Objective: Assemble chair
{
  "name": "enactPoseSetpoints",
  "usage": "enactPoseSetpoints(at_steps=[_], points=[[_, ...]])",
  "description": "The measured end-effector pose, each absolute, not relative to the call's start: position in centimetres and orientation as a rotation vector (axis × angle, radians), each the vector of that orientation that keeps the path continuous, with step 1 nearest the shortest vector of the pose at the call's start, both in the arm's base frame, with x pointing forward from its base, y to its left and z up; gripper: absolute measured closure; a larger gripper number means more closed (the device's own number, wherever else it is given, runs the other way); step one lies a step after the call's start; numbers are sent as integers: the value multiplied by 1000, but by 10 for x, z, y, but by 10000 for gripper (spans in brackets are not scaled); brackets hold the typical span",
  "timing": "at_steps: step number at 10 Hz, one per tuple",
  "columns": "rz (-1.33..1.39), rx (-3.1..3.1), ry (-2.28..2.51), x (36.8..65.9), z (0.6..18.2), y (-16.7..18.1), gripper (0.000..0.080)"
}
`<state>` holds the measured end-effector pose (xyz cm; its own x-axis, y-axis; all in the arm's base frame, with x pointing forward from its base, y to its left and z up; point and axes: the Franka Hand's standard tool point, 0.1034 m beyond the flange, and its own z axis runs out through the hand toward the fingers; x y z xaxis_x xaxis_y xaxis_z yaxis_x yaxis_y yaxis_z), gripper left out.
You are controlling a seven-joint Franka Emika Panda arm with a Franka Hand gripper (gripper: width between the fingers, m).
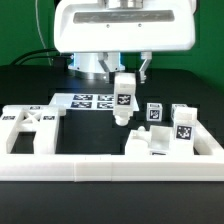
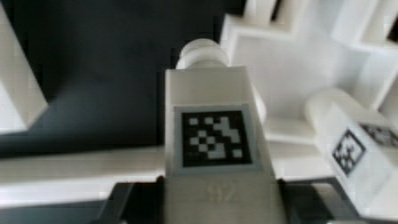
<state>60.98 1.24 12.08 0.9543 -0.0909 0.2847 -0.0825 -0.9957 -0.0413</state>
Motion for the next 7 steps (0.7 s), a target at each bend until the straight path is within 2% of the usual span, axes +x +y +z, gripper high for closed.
enactPoseSetpoints(at_steps=[1,3,7], points=[[-614,-3076,126,610,121,8,512],[-749,-3070,125,605,117,5,512],[-774,-3047,111,617,113,29,512]])
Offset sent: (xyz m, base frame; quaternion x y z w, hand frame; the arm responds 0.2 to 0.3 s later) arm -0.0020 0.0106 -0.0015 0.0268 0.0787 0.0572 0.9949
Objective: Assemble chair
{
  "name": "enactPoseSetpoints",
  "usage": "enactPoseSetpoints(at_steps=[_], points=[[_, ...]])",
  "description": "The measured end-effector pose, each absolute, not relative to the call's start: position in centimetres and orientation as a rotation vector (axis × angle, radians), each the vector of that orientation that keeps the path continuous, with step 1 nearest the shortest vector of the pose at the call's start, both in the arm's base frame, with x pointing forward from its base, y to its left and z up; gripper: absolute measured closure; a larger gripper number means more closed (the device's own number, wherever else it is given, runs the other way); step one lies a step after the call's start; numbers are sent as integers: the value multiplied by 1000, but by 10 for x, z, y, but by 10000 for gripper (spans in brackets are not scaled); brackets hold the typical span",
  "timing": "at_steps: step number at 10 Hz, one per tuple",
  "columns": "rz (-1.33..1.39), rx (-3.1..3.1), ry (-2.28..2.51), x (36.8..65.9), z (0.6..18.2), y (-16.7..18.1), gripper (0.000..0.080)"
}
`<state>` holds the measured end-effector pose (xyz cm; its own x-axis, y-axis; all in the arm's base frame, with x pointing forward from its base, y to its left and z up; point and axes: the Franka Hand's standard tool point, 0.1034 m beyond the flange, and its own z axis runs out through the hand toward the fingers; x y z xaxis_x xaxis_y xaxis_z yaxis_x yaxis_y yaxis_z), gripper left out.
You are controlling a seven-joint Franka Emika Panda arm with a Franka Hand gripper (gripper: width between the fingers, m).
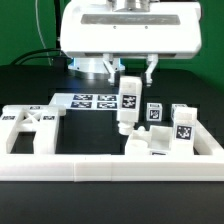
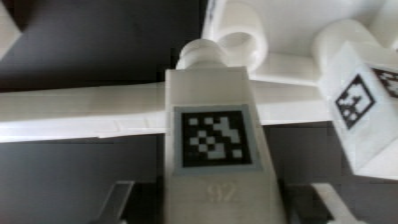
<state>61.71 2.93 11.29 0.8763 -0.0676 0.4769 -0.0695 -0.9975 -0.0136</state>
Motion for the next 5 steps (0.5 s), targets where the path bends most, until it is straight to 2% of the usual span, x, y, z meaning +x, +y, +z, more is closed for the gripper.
enactPoseSetpoints(at_steps=[5], points=[[776,3035,-95,624,108,32,512]])
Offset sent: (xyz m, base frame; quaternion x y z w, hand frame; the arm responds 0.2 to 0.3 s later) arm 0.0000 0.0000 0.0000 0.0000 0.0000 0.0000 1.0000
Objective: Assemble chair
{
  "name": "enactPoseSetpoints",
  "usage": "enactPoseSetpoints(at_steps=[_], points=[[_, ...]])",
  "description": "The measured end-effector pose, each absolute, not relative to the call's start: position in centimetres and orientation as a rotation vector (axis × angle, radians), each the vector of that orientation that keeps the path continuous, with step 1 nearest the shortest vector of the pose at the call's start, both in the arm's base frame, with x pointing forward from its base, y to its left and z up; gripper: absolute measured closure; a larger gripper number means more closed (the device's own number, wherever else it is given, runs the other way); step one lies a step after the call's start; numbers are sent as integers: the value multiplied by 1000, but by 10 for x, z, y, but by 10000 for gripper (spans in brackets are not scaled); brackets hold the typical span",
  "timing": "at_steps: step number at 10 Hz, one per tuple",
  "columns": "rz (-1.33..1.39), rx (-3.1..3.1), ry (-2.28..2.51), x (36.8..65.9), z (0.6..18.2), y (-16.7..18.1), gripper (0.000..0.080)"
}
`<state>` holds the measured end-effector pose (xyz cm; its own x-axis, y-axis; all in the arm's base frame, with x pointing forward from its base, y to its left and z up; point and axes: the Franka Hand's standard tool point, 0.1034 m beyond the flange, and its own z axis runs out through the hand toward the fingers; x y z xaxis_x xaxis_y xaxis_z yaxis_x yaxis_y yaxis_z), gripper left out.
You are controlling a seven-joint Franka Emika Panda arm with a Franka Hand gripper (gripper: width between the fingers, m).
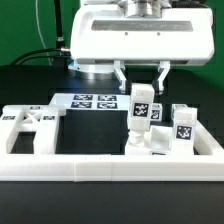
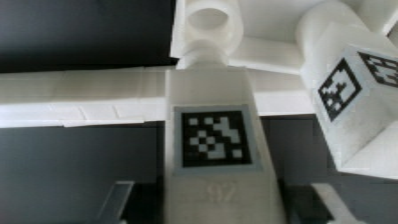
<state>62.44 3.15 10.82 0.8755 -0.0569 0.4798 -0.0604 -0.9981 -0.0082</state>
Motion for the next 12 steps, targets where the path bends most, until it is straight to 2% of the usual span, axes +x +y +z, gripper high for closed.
enactPoseSetpoints(at_steps=[2,12], points=[[766,3045,-90,621,105,40,512],[743,3038,-73,616,92,35,512]])
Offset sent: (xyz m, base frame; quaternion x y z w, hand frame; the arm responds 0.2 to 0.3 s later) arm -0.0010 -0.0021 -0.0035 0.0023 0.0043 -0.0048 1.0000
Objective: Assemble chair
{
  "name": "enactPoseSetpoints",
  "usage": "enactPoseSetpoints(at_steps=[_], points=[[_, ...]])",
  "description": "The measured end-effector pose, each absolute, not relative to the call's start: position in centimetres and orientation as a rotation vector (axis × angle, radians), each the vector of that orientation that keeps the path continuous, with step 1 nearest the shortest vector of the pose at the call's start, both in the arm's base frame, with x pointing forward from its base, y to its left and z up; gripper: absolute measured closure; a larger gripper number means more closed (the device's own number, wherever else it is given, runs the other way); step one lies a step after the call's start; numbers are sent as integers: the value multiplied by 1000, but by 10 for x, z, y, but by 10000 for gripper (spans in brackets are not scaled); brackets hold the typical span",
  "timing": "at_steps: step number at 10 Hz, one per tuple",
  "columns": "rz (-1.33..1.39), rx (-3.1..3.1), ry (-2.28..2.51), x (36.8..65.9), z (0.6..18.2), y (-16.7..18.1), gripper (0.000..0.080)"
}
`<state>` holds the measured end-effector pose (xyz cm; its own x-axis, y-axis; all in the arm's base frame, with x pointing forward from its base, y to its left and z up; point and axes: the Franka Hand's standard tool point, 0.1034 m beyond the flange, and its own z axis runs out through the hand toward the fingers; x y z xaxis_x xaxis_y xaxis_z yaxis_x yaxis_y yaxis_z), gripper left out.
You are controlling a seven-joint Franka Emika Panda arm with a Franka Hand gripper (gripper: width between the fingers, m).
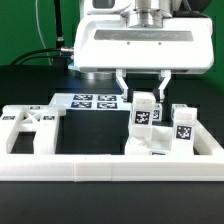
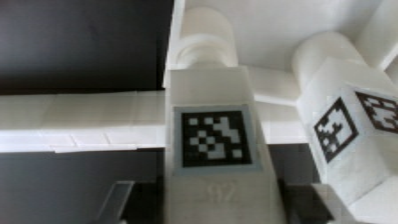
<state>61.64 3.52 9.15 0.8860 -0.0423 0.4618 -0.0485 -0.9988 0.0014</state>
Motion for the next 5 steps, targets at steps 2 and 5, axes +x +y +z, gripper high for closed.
enactPoseSetpoints(at_steps=[2,5], points=[[732,3038,-70,614,85,35,512],[764,3025,-68,616,83,35,512]])
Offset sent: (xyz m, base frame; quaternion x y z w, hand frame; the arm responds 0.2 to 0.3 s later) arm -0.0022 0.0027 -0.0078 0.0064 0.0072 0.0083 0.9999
